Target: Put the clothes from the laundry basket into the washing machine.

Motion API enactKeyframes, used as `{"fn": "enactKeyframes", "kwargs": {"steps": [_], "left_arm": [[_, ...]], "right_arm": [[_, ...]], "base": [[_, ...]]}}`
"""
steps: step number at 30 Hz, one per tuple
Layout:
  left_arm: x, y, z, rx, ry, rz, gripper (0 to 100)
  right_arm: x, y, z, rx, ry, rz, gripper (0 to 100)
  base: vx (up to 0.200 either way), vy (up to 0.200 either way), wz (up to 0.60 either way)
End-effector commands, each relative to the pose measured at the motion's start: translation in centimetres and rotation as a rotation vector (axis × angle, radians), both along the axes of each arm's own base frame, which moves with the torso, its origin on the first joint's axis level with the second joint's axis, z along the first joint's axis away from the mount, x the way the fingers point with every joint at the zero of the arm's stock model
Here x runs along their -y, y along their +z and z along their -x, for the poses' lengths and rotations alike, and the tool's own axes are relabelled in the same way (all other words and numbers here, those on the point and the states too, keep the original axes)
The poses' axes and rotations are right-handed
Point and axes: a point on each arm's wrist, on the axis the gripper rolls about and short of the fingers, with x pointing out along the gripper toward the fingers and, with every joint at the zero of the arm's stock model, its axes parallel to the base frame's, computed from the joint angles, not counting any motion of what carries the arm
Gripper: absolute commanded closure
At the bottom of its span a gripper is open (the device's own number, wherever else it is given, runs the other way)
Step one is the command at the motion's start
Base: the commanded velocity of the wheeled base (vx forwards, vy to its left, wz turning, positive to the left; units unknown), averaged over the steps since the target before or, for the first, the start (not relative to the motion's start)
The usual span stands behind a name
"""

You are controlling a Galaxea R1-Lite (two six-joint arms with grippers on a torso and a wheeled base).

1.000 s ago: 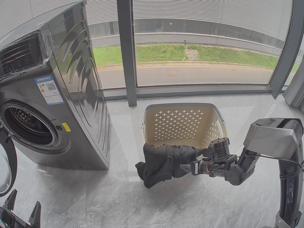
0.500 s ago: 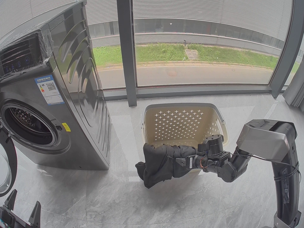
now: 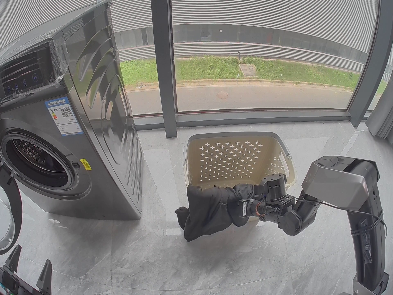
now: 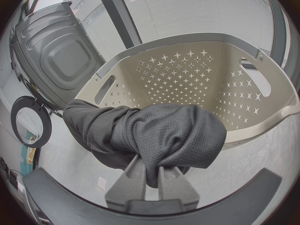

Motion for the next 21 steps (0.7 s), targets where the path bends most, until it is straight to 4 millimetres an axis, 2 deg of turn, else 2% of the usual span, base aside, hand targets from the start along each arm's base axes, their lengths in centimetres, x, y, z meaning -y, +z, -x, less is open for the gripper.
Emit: {"fn": "enactKeyframes", "kwargs": {"steps": [1, 4, 10, 11, 13, 15, 16, 17, 21], "left_arm": [[0.0, -0.5, 0.0, 0.000, 0.000, 0.000, 0], [0.0, -0.5, 0.0, 0.000, 0.000, 0.000, 0], [0.0, -0.5, 0.0, 0.000, 0.000, 0.000, 0], [0.0, -0.5, 0.0, 0.000, 0.000, 0.000, 0], [0.0, -0.5, 0.0, 0.000, 0.000, 0.000, 0], [0.0, -0.5, 0.0, 0.000, 0.000, 0.000, 0], [0.0, -0.5, 0.0, 0.000, 0.000, 0.000, 0], [0.0, -0.5, 0.0, 0.000, 0.000, 0.002, 0], [0.0, -0.5, 0.0, 0.000, 0.000, 0.002, 0]], "right_arm": [[-0.2, 0.1, 0.1, 0.001, 0.005, -0.002, 100], [-0.6, 0.7, 0.8, 0.006, 0.015, -0.013, 100], [-0.3, 4.8, 2.2, 0.076, 0.023, -0.051, 100], [0.0, 6.4, 2.8, 0.098, 0.023, -0.062, 100], [0.2, 7.2, 3.2, 0.110, 0.022, -0.066, 100], [1.1, 9.5, 4.0, 0.152, 0.014, -0.085, 100], [1.1, 9.7, 4.1, 0.154, 0.015, -0.087, 100], [1.6, 11.6, 4.9, 0.188, 0.017, -0.108, 100], [2.3, 14.6, 6.5, 0.249, 0.024, -0.141, 100]], "base": [[0.000, 0.000, 0.00], [0.000, 0.000, 0.00], [0.000, 0.000, 0.00], [0.000, 0.000, 0.00], [0.000, 0.000, 0.00], [0.000, 0.000, 0.00], [0.000, 0.000, 0.00], [0.000, 0.000, 0.00], [0.000, 0.000, 0.00]]}}
